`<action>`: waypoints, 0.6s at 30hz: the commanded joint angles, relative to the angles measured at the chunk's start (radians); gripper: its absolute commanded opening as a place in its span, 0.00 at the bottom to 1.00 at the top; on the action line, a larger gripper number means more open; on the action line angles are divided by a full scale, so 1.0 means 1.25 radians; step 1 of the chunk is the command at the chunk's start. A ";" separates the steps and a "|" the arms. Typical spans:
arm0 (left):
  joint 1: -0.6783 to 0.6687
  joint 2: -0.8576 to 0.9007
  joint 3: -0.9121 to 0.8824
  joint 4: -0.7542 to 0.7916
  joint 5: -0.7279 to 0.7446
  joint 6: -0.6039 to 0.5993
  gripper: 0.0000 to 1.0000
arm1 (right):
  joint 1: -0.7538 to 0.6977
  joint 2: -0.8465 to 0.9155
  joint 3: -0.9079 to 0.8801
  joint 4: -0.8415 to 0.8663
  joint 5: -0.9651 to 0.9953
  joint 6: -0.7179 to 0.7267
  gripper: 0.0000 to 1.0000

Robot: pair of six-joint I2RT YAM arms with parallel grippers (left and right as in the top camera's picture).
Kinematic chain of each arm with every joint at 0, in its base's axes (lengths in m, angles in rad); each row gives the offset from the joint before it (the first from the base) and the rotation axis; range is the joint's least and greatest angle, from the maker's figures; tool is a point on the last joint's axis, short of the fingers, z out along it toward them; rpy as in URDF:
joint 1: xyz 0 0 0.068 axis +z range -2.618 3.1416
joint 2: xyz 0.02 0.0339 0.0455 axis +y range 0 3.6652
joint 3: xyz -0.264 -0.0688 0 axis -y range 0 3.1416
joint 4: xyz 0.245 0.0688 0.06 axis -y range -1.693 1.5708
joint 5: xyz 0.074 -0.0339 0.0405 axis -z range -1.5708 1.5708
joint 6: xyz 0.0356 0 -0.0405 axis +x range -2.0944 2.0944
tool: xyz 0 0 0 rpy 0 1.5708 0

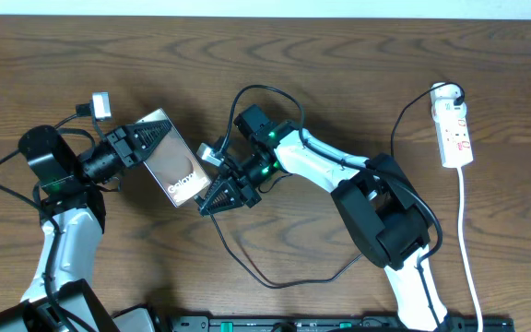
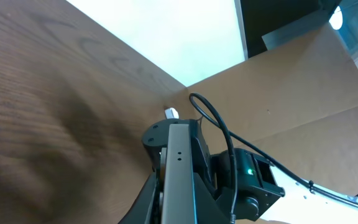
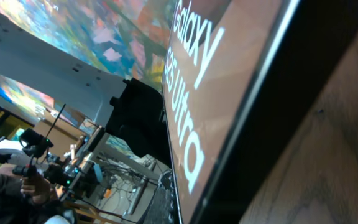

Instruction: Plug charger to phone and switch on socket

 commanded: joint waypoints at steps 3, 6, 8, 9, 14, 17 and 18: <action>-0.004 -0.001 0.004 0.001 0.056 0.013 0.08 | -0.013 -0.002 0.001 0.047 -0.028 0.091 0.01; -0.004 -0.001 0.004 0.001 0.056 0.014 0.07 | -0.013 -0.002 0.001 0.066 -0.028 0.114 0.01; -0.004 -0.001 0.004 0.001 0.056 0.013 0.07 | -0.013 -0.002 0.001 0.071 -0.028 0.123 0.01; -0.004 -0.001 0.004 0.001 0.056 0.014 0.07 | -0.013 -0.002 0.001 0.074 -0.028 0.129 0.01; -0.004 -0.001 0.004 0.001 0.055 0.014 0.07 | -0.013 -0.002 0.001 0.084 -0.028 0.135 0.01; -0.004 -0.001 0.004 0.001 0.053 0.014 0.08 | -0.013 -0.002 0.002 0.105 -0.028 0.158 0.01; -0.004 -0.001 0.004 0.001 0.052 0.014 0.07 | -0.013 -0.002 0.002 0.117 -0.028 0.170 0.01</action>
